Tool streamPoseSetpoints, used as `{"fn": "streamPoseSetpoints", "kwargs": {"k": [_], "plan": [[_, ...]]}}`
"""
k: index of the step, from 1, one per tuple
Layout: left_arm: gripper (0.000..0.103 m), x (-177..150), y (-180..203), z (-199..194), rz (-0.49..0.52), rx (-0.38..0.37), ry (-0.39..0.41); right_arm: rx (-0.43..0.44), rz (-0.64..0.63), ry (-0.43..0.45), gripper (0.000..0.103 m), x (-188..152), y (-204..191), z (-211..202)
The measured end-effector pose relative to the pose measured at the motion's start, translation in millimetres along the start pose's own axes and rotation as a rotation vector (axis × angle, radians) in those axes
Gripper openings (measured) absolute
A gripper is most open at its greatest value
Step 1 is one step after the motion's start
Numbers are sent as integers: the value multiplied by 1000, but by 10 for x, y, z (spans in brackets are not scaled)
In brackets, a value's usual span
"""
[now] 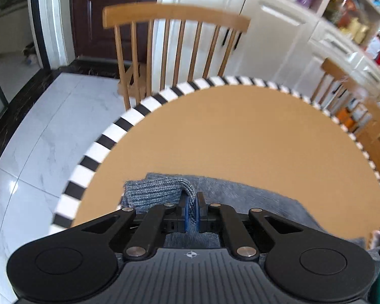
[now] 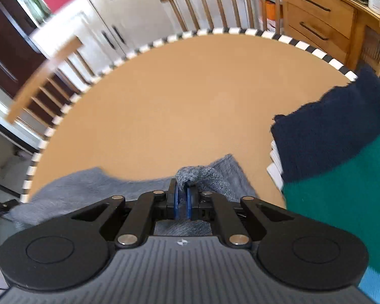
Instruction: Fold clothes
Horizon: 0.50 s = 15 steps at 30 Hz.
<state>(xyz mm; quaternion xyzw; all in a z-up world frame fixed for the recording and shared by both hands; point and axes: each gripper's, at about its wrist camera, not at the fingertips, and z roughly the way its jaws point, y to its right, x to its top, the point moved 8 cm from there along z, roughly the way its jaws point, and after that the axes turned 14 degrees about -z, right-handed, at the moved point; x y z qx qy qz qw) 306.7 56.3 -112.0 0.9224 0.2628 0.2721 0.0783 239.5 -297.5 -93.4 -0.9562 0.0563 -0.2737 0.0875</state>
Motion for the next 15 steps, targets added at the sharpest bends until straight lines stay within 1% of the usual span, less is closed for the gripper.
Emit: {"fn": "streamPoseSetpoints", "kwargs": {"k": [4,7,8,9,10,11,12,13,14,15], "plan": [[5,89,89,363,-9,20,-30,-37,38,-46,6,26,53,301],[7,153,175,555,23,4,-51,-46,66,-86,10,7,100,482],[11,183,196,612,28,-9,-59,-38,92,-88,12,4,116,511],[14,224,208,662,23,-30,-69,-31,118,-90,17,1,132,540],[21,275,210,690,15,-56,-76,-25,133,-81,21,1,151,537],[27,343,194,665,11,-89,-70,-24,126,-52,28,6,174,470],[32,416,172,611,17,-122,-50,-23,120,-23,33,12,196,401],[45,481,140,540,35,-144,-21,-21,113,6,33,18,219,332],[53,533,91,442,79,-142,22,-32,86,38,33,21,236,248],[55,545,43,354,142,-130,57,-66,16,78,35,20,240,135]]}}
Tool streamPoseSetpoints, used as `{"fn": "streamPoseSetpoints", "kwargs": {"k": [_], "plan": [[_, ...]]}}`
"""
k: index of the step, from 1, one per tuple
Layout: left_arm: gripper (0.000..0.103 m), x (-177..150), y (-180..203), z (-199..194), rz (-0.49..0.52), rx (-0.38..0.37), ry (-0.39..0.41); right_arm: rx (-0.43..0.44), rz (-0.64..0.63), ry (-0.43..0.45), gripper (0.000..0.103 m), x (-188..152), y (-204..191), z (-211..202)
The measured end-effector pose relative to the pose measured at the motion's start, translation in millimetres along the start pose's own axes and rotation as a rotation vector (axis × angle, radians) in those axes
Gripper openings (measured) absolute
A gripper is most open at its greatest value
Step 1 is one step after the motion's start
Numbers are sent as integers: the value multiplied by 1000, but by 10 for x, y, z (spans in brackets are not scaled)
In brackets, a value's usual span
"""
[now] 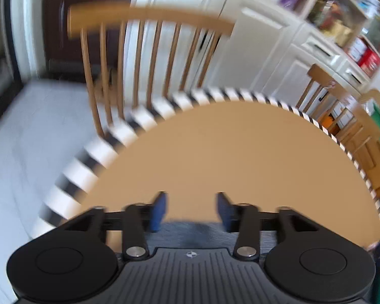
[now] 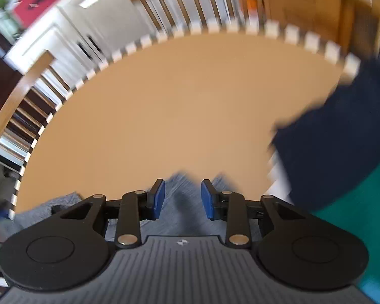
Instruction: Fold clothes
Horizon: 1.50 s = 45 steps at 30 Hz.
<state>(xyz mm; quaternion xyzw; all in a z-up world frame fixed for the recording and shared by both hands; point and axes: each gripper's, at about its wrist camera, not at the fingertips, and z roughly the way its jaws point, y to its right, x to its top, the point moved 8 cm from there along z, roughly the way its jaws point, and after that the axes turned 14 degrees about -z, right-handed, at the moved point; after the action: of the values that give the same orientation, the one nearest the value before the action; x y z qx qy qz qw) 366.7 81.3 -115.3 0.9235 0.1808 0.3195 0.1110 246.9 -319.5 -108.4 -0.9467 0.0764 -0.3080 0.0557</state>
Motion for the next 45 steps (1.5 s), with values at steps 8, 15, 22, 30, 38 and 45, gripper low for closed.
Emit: {"fn": "streamPoseSetpoints", "kwargs": {"k": [8,15,22,30,38,45], "plan": [[57,-548,-174,7,408,63,-29,-89,-412,73,43,-519,-193,-249],[38,-687,-88,222,340,1,-30,-101,-395,75,38,-532,-232,-8],[14,-576,71,-226,358,-50,157,-121,-313,158,11,-387,-237,-323],[15,-317,286,209,266,-88,69,-179,-141,77,11,-391,106,-230],[41,-131,16,496,252,-8,12,-238,-265,55,34,-514,75,-43],[35,-585,111,-534,214,-168,58,-83,-327,233,35,-640,-517,-721]]}}
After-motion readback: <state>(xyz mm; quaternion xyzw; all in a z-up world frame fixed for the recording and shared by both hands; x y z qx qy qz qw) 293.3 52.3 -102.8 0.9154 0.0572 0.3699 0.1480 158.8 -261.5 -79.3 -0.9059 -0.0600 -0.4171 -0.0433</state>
